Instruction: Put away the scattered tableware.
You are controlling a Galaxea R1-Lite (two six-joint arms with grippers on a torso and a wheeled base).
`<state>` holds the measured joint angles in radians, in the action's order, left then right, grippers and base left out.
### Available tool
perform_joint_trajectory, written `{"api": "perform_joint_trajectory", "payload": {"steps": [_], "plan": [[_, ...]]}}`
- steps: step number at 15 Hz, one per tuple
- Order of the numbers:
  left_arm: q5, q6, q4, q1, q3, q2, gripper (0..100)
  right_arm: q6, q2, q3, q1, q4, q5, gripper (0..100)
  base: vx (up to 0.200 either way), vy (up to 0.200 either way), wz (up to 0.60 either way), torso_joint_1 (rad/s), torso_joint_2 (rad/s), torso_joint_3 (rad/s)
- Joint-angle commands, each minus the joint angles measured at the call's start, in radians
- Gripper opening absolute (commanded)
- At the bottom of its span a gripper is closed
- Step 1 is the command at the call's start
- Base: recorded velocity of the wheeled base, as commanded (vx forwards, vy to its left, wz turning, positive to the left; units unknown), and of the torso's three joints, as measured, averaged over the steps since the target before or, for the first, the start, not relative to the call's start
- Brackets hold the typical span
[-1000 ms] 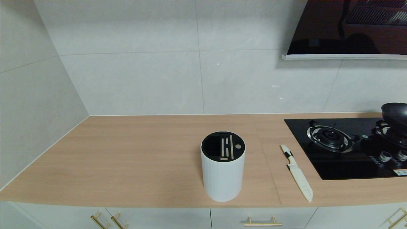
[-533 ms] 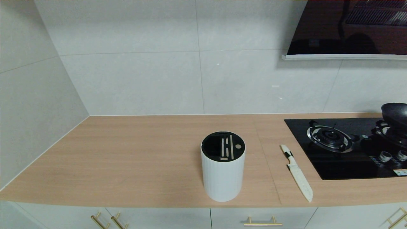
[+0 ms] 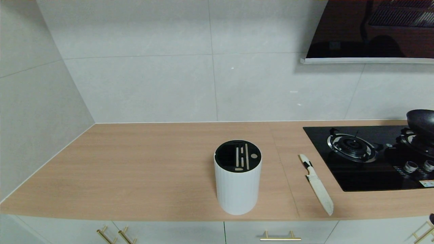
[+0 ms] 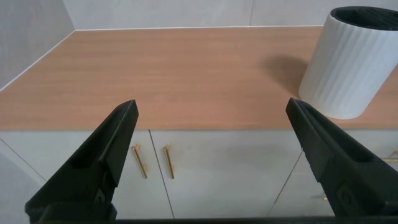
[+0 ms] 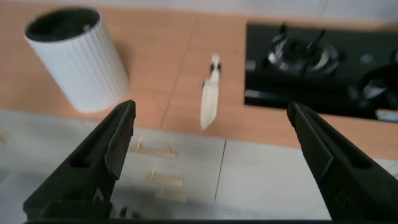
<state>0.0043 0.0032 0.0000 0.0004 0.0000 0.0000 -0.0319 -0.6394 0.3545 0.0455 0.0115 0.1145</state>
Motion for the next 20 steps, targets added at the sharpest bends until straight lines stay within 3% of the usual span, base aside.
{"api": "perform_joint_trajectory", "payload": {"steps": [1, 6, 10, 16, 20], "plan": [[0.000, 0.000, 0.000, 0.001, 0.000, 0.000, 100, 0.000, -0.398, 0.101, 0.068, 0.079, -0.002, 100, 0.000, 0.000, 0.00, 0.000, 0.00, 0.000], [0.000, 0.000, 0.000, 0.000, 0.000, 0.000, 100, -0.005, -0.823, 0.166, 0.112, 0.357, -0.039, 100, 0.000, 0.000, 0.00, 0.000, 0.00, 0.000], [0.000, 0.000, 0.000, 0.000, 0.000, 0.000, 100, -0.013, -1.088, 0.270, 0.143, 0.470, -0.121, 100, 0.000, 0.000, 0.00, 0.000, 0.00, 0.000], [0.000, 0.000, 0.000, 0.000, 0.000, 0.000, 100, -0.003, -1.447, 0.282, 0.146, 0.795, -0.183, 100, 0.000, 0.000, 0.00, 0.000, 0.00, 0.000], [0.000, 0.000, 0.000, 0.001, 0.000, 0.000, 100, 0.010, -1.550, 0.313, 0.125, 0.851, -0.190, 100, 0.000, 0.000, 0.00, 0.000, 0.00, 0.000]]}}
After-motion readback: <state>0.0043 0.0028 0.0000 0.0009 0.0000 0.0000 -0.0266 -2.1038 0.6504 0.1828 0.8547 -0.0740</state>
